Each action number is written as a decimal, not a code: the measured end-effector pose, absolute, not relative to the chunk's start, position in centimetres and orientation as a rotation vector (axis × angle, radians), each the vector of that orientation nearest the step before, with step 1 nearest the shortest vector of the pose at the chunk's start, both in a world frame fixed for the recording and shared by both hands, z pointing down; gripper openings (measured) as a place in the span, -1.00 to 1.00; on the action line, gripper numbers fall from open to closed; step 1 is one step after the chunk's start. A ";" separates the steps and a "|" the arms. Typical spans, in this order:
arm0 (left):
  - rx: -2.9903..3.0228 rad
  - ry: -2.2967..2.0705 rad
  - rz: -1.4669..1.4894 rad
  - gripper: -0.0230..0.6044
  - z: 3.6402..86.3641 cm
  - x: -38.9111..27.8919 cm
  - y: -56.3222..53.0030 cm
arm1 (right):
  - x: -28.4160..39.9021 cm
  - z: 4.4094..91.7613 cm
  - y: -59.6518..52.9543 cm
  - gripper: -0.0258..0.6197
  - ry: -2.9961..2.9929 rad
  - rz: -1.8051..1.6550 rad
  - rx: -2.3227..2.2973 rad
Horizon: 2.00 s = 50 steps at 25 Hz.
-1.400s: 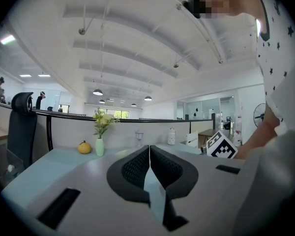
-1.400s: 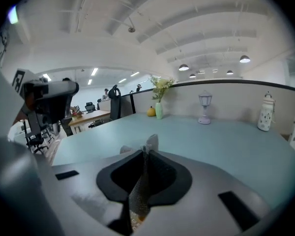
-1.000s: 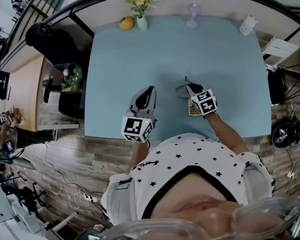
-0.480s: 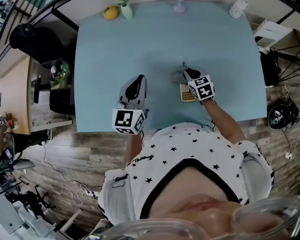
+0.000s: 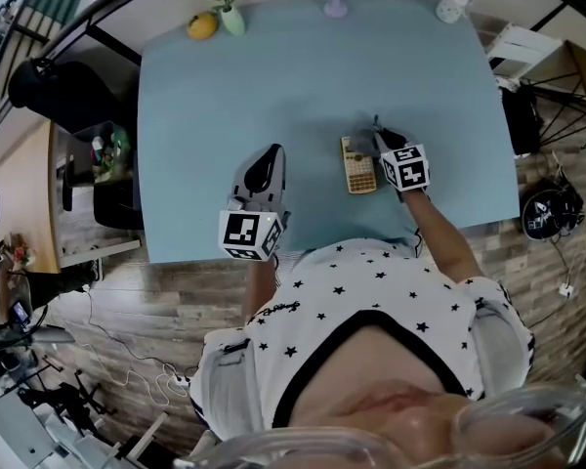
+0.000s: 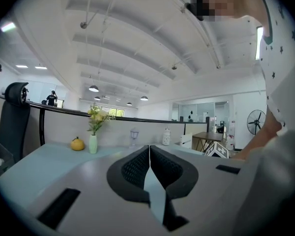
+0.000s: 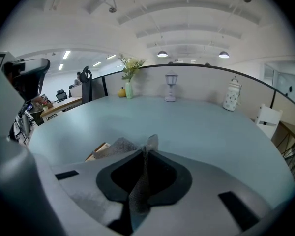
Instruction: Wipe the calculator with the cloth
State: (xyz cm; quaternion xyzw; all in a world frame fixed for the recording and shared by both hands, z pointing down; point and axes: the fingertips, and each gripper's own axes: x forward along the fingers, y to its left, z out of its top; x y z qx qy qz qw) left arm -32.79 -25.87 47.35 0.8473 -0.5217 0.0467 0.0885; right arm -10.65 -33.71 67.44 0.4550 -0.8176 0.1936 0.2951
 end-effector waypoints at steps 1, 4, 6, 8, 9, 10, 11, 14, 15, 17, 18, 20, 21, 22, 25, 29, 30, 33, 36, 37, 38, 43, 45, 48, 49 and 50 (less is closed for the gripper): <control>2.527 -1.548 0.139 -0.83 47.3 -32.6 -25.9 | -10.2 67.6 -33.6 -0.82 -2.165 0.523 1.222; 2.535 -1.539 0.139 -0.83 47.2 -32.3 -25.9 | -9.2 68.1 -33.2 -0.82 -2.139 0.531 1.236; 2.532 -1.538 0.139 -0.83 47.3 -32.3 -25.8 | -9.0 68.5 -32.9 -0.82 -2.127 0.530 1.235; 2.529 -1.538 0.139 -0.83 47.3 -32.4 -25.9 | -9.1 68.7 -32.9 -0.82 -2.123 0.529 1.235; 2.528 -1.539 0.139 -0.83 47.3 -32.5 -25.9 | -9.1 68.8 -32.9 -0.82 -2.122 0.528 1.236; 2.528 -1.540 0.138 -0.83 47.3 -32.5 -25.9 | -9.1 68.8 -33.0 -0.82 -2.121 0.527 1.240; 2.528 -1.542 0.138 -0.83 47.3 -32.5 -25.9 | -9.0 68.6 -33.1 -0.82 -2.121 0.524 1.250; 2.527 -1.547 0.134 -0.83 47.2 -32.6 -25.8 | -8.9 67.3 -33.4 -0.82 -2.149 0.512 1.290; 2.526 -1.549 0.133 -0.83 47.2 -32.6 -25.7 | -9.1 66.6 -33.4 -0.82 -2.169 0.508 1.294; 2.522 -1.554 0.135 -0.83 47.2 -32.9 -25.8 | -10.1 65.2 -33.6 -0.82 -2.219 0.496 1.293; 2.520 -1.556 0.136 -0.83 47.2 -33.0 -25.8 | -10.6 64.4 -33.6 -0.82 -2.247 0.488 1.289; 2.517 -1.561 0.137 -0.83 47.2 -33.1 -25.8 | -12.0 62.9 -33.4 -0.82 -2.310 0.481 1.277; 2.515 -1.563 0.137 -0.83 47.2 -33.1 -25.8 | -12.7 62.3 -33.2 -0.82 -2.343 0.482 1.264; 2.515 -1.564 0.135 -0.83 47.2 -33.1 -25.8 | -13.5 61.8 -32.8 -0.82 -2.373 0.487 1.244; 2.521 -1.566 0.131 -0.83 47.0 -32.9 -25.7 | -16.3 61.6 -31.1 -0.82 -2.433 0.502 1.127; 2.520 -1.588 0.120 -0.83 46.5 -33.1 -25.5 | -19.1 63.3 -29.3 -0.82 -2.435 0.482 0.982; 2.514 -1.597 0.116 -0.83 46.4 -33.2 -25.3 | -19.3 63.8 -28.9 -0.82 -2.427 0.483 0.962; 2.496 -1.624 0.112 -0.83 46.4 -33.7 -24.8 | -19.6 65.0 -28.1 -0.82 -2.397 0.478 0.912; 2.478 -1.648 0.114 -0.83 46.4 -34.2 -24.5 | -19.8 65.9 -27.7 -0.82 -2.366 0.457 0.874; 2.473 -1.652 0.114 -0.83 46.4 -34.2 -24.5 | -19.8 66.1 -27.7 -0.82 -2.361 0.453 0.867; 2.470 -1.654 0.115 -0.83 46.4 -34.2 -24.5 | -19.7 66.2 -27.7 -0.82 -2.358 0.451 0.864; 2.473 -1.652 0.113 -0.83 46.3 -33.6 -24.6 | -18.6 66.2 -28.4 -0.82 -2.343 0.456 0.893; 2.479 -1.643 0.113 -0.83 46.3 -33.2 -24.8 | -17.7 66.3 -28.6 -0.82 -2.333 0.463 0.914; 2.489 -1.624 0.114 -0.83 46.4 -32.5 -25.1 | -16.1 66.3 -29.0 -0.82 -2.313 0.472 0.955; 2.492 -1.617 0.113 -0.83 46.4 -32.3 -25.2 | -15.6 66.3 -29.1 -0.82 -2.306 0.476 0.971; 2.495 -1.609 0.113 -0.83 46.4 -32.0 -25.4 | -15.0 66.3 -29.2 -0.82 -2.300 0.480 0.986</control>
